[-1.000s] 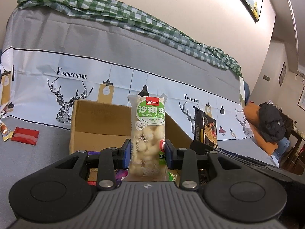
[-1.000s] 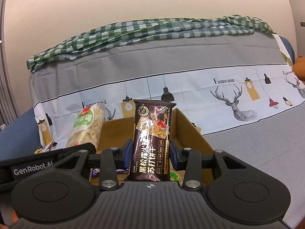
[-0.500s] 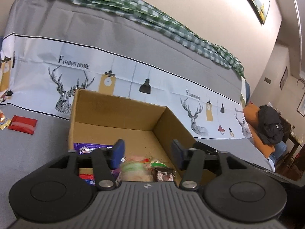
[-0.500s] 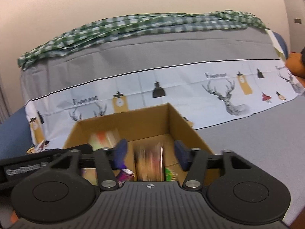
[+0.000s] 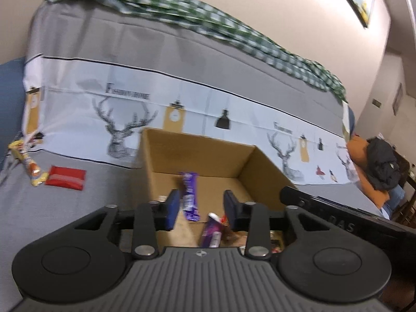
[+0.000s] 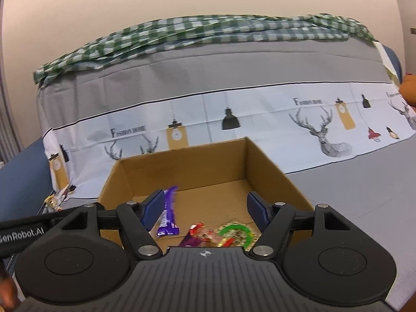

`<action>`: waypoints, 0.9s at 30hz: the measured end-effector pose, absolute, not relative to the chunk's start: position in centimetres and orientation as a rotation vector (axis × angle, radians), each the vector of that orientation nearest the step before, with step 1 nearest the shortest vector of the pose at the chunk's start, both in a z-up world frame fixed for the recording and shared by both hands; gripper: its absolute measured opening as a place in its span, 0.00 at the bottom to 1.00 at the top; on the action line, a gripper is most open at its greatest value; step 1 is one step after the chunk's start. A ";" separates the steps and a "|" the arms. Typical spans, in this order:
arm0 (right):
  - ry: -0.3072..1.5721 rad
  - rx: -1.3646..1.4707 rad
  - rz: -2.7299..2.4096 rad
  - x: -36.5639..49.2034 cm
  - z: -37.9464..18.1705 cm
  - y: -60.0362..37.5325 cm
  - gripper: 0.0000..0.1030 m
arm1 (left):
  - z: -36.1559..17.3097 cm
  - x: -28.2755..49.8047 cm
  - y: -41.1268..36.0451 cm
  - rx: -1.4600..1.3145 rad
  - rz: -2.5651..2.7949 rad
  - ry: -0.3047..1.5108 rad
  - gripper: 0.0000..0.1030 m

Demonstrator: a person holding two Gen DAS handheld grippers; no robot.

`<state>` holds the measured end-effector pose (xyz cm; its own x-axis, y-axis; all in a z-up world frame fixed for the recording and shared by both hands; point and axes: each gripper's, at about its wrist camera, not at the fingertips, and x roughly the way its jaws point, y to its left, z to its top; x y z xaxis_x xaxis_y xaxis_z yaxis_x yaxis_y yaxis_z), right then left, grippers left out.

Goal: Organize snacks
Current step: 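Move both tools back toward the remaining snacks on the sofa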

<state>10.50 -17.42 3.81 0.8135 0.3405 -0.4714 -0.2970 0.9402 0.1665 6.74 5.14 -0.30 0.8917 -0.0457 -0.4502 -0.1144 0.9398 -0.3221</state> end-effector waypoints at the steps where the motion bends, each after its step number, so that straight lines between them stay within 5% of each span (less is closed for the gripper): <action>1: 0.520 0.085 0.349 10.5 3.9 -17.2 0.69 | -0.2 6.5 5.8 -0.368 0.048 0.473 0.25; 3: 0.516 0.080 0.366 10.2 3.9 -16.6 0.66 | 0.0 6.4 7.2 -0.412 0.067 0.482 0.18; 11: 0.518 0.069 0.426 9.7 3.9 -14.7 0.36 | 4.0 11.2 14.2 -0.450 0.243 0.498 0.18; 27: 0.589 0.008 0.514 9.8 2.5 -10.7 0.37 | -1.8 15.0 24.5 -0.695 0.422 0.575 0.22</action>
<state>9.84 -10.73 2.54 0.7100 0.4654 -0.5285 -0.4608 0.8746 0.1511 14.99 24.54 -1.84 0.7662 0.1718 -0.6192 -0.5393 0.6958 -0.4744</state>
